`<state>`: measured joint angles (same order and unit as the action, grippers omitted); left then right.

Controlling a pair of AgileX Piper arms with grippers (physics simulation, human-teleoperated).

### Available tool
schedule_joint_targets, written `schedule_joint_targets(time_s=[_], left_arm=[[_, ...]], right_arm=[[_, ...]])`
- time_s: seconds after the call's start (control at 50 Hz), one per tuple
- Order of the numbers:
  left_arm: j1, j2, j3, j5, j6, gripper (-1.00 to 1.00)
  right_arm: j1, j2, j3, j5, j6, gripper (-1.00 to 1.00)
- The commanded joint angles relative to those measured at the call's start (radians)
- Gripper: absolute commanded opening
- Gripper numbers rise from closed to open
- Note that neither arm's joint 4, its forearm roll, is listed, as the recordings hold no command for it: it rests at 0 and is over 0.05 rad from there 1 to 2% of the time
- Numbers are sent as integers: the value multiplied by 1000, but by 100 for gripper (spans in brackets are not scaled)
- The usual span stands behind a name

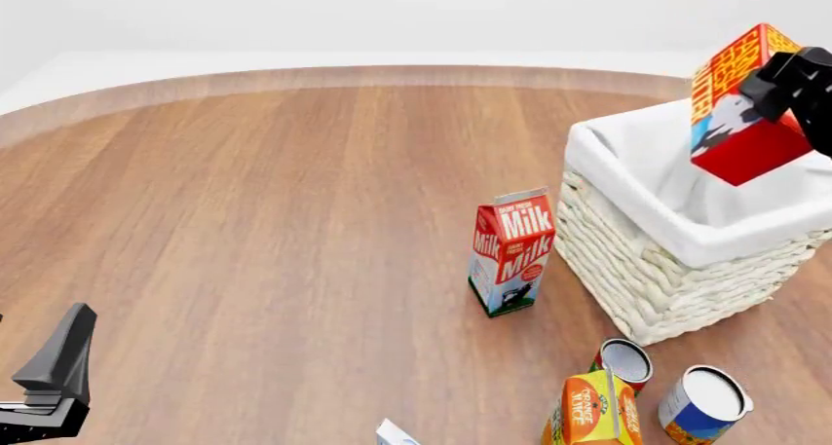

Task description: Pick up the cream cheese box and the butter, and put them in the basket.

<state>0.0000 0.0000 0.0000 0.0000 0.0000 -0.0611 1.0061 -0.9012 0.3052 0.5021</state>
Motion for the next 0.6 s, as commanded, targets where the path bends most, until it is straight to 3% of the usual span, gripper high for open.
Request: schedule_joint_targets(time_s=[0.02, 0.6], left_arm=[[0, 0, 0, 0, 0, 100], [0, 0, 0, 0, 0, 100]], right_arm=[[-4, -24, -21, 13, 38, -100], [-1, 2, 36, -25, 72, -100]])
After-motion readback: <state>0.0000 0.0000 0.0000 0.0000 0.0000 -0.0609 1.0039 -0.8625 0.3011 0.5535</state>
